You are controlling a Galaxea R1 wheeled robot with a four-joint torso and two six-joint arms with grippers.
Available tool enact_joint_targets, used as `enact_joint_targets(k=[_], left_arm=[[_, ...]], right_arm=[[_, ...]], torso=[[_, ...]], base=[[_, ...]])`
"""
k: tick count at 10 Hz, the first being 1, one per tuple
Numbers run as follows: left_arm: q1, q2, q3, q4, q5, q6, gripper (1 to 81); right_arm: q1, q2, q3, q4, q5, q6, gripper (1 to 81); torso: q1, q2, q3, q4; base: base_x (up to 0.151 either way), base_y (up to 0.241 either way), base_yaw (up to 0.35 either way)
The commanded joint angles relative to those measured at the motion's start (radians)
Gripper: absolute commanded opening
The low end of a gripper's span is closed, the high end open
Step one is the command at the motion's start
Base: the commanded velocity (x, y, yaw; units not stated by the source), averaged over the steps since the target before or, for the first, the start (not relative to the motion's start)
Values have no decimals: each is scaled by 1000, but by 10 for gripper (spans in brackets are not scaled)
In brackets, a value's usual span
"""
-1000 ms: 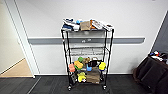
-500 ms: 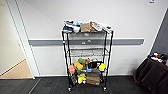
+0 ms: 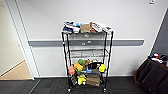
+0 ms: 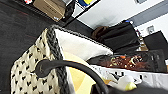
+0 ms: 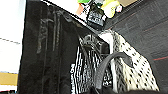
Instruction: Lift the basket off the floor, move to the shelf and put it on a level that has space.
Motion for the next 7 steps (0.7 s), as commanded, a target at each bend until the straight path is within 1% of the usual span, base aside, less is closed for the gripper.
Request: enact_joint_targets(k=[1, 2, 3, 7], left_arm=[[-154, -17, 71, 13, -3, 17, 10], [-154, -22, 83, 13, -6, 17, 10], [-154, -34, 100, 12, -26, 17, 10], [-162, -65, 153, 13, -29, 17, 10]], right_arm=[[166, -33, 108, 18, 36, 2, 10], [168, -39, 120, 18, 41, 2, 10], [171, -44, 134, 18, 41, 2, 10], [179, -75, 189, 18, 42, 3, 10]], torso=[[0, 0, 0, 0], [1, 1, 0, 0], [2, 1, 0, 0], [2, 1, 0, 0]], base=[[84, 0, 0], [87, 0, 0], [93, 0, 0], [95, 0, 0]])
